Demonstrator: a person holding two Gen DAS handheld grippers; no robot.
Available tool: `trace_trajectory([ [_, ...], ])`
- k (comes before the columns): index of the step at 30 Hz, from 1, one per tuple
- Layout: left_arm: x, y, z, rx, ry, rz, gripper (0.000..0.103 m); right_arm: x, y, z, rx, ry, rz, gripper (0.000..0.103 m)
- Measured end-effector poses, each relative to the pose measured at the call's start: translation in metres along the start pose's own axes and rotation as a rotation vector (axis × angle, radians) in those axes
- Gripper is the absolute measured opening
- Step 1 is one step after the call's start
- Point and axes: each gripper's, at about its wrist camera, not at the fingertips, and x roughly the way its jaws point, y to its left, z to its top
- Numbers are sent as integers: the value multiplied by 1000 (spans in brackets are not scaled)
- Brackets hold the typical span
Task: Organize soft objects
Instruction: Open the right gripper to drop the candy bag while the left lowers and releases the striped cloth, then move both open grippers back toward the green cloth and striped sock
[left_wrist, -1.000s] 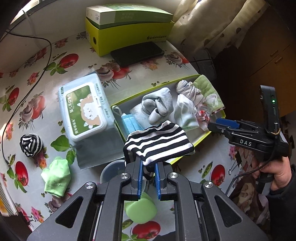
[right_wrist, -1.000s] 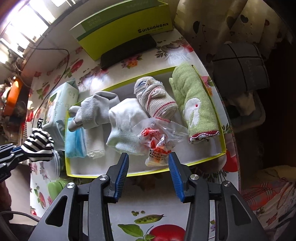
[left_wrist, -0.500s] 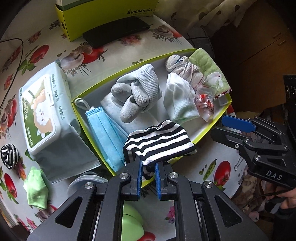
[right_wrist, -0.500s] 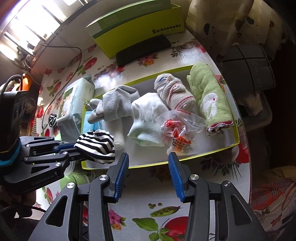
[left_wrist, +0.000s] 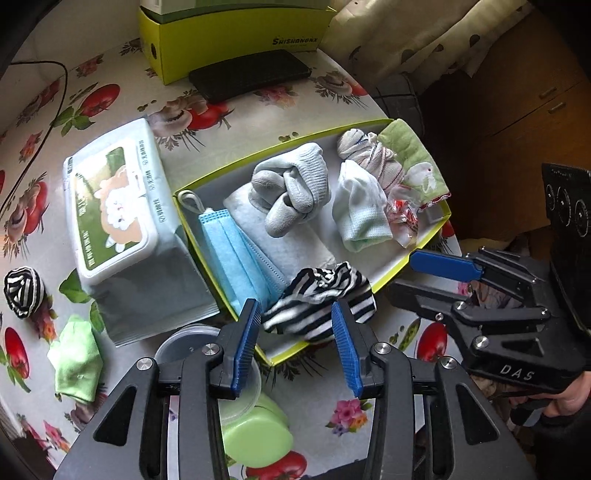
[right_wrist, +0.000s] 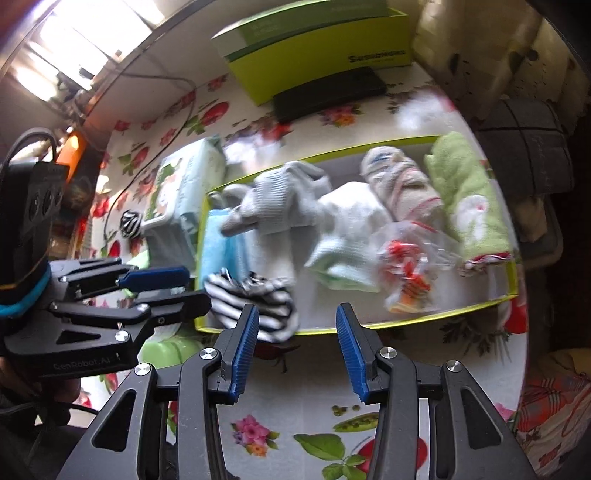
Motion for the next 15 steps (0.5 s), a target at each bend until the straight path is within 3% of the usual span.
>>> trace_trajectory([
  [2,-9,7,-2,-24,-20,-1,42,11,11,-1,-35,27,16,25],
  [4,-20,15,-3,-52,-41,1,42,25,22,-4,-71,65,6,17],
  [15,-59,68,-20,-194,-119,27,42,75,47,6,-155,171,-37,15],
])
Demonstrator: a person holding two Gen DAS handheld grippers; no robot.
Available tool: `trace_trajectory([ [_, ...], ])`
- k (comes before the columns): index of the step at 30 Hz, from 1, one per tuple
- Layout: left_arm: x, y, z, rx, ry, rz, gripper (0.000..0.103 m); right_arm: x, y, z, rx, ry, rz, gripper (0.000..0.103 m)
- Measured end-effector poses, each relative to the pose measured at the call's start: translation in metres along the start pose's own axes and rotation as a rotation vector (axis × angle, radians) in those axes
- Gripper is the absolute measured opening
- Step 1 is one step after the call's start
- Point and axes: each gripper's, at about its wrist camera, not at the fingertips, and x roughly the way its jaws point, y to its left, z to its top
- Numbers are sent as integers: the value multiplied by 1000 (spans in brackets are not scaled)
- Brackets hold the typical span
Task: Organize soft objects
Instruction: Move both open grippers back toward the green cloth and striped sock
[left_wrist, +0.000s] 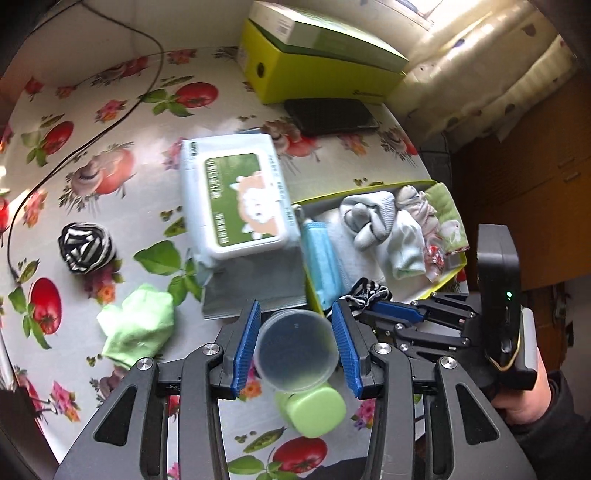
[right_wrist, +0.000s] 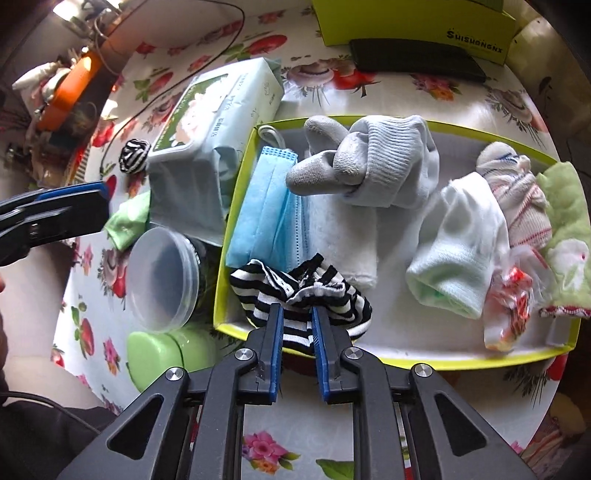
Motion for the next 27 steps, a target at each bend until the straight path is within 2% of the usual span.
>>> trace_trajectory([
  [3,-6,10,-6,-17,-14,10,42,3,-1,-1,8,16,-1,15],
  [9,-16,34,-17,-59,-37,34,42,-24,-3,-7,45,-40,14,18],
  [14,-21,60,-27,-115,-46,59,42,-50,2,-9,57,-96,9,33],
  [17,-26,77,-34,-152,-56,78,42,-61,9,-7,47,-120,7,38],
  [27,-34,102,-53,-223,-75,93,42,-73,44,4,-11,-141,20,44],
])
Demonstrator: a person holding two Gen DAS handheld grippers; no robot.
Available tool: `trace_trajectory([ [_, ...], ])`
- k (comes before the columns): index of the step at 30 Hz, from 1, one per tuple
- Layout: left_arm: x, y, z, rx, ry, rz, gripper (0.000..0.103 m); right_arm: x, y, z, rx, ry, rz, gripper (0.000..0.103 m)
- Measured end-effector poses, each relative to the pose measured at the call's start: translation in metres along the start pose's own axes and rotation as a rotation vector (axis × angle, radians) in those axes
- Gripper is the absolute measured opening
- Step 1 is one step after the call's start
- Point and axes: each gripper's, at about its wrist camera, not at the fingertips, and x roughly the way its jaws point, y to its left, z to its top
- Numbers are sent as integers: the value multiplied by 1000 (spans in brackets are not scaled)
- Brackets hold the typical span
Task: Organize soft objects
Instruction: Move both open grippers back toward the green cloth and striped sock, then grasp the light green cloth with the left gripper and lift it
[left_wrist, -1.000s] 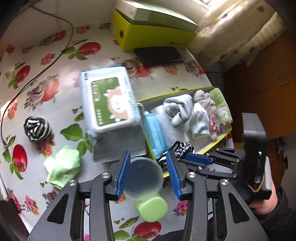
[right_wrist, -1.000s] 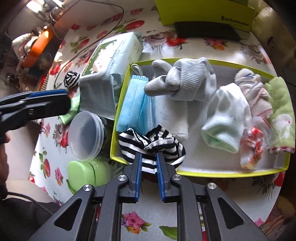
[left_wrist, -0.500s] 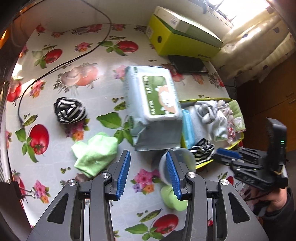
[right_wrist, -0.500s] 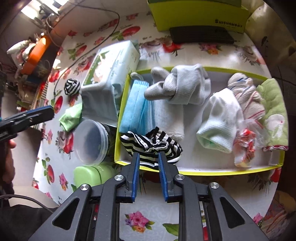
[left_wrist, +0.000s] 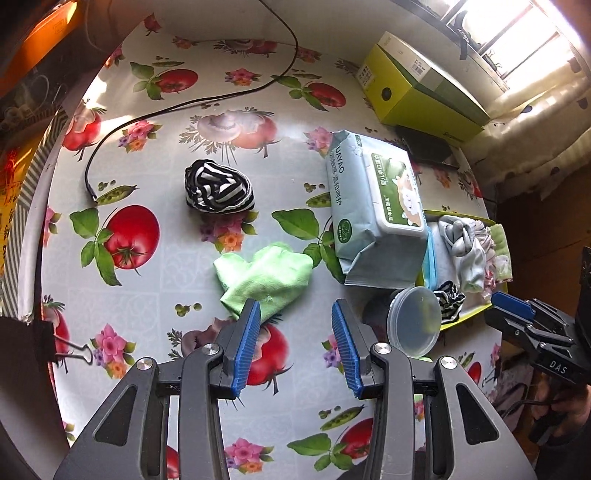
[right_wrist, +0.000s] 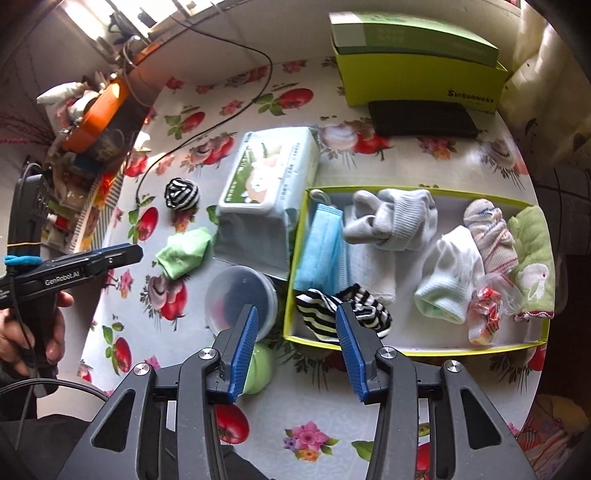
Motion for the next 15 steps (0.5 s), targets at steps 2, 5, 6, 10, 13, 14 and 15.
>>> trace_trajectory([
  [2,0,4,-1,-14,0,-2,42,0,7,2,-16,2,2,44],
  [5,2,11,-3,-30,1,-9,42,0,17,4,-36,6,3,45],
  [6,4,14,-3,-35,3,-10,42,1,19,4,-41,7,3,45],
  [10,11,23,-5,-50,18,-10,42,3,27,5,-54,18,0,45],
  [13,20,29,-4,-52,31,0,42,4,30,6,-61,27,-4,45],
  [14,24,30,-4,-51,34,3,42,5,32,6,-63,30,-5,45],
  [15,28,32,-3,-51,40,4,42,6,33,6,-66,33,-7,45],
])
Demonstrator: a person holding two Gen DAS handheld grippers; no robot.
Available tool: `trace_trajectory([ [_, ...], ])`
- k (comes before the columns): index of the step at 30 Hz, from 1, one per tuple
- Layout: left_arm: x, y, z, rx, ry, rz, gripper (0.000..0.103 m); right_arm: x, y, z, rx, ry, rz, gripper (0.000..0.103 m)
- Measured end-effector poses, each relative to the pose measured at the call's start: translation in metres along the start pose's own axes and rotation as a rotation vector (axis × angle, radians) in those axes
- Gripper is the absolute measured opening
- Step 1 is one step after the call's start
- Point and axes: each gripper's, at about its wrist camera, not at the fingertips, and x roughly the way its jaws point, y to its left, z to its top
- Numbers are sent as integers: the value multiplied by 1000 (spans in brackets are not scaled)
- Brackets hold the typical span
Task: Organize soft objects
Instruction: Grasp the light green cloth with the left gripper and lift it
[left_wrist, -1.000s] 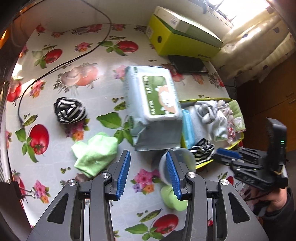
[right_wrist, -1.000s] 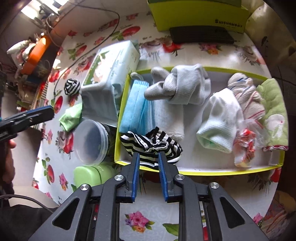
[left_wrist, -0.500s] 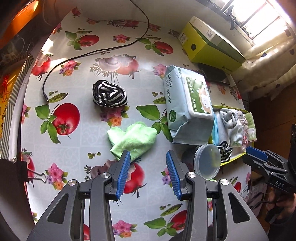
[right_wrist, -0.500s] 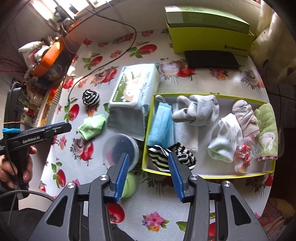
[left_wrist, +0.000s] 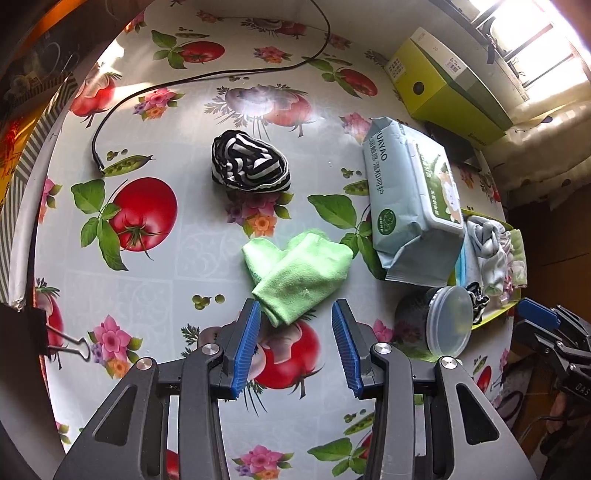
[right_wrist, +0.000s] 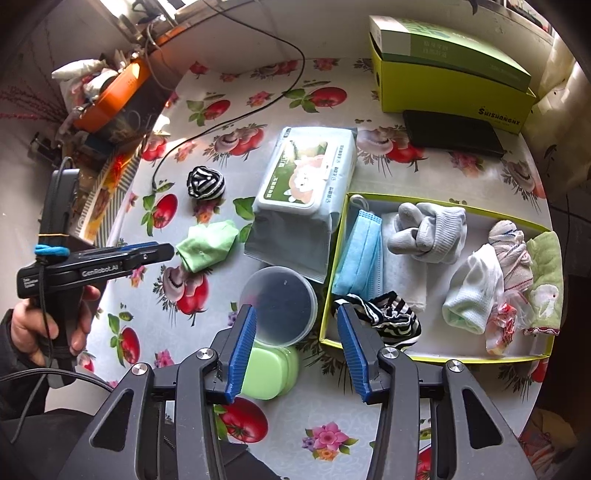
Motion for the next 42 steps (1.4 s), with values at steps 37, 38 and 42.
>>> trace_trajectory([
  [37,30,-1,-5,121,-22,108,11,23,40,38,-100,43,-7,45],
  [38,25,4,-5,104,-32,101,11,25,43,41,-112,44,-4,45],
  [42,5,29,-5,27,-69,88,11,36,59,57,-167,50,14,45],
])
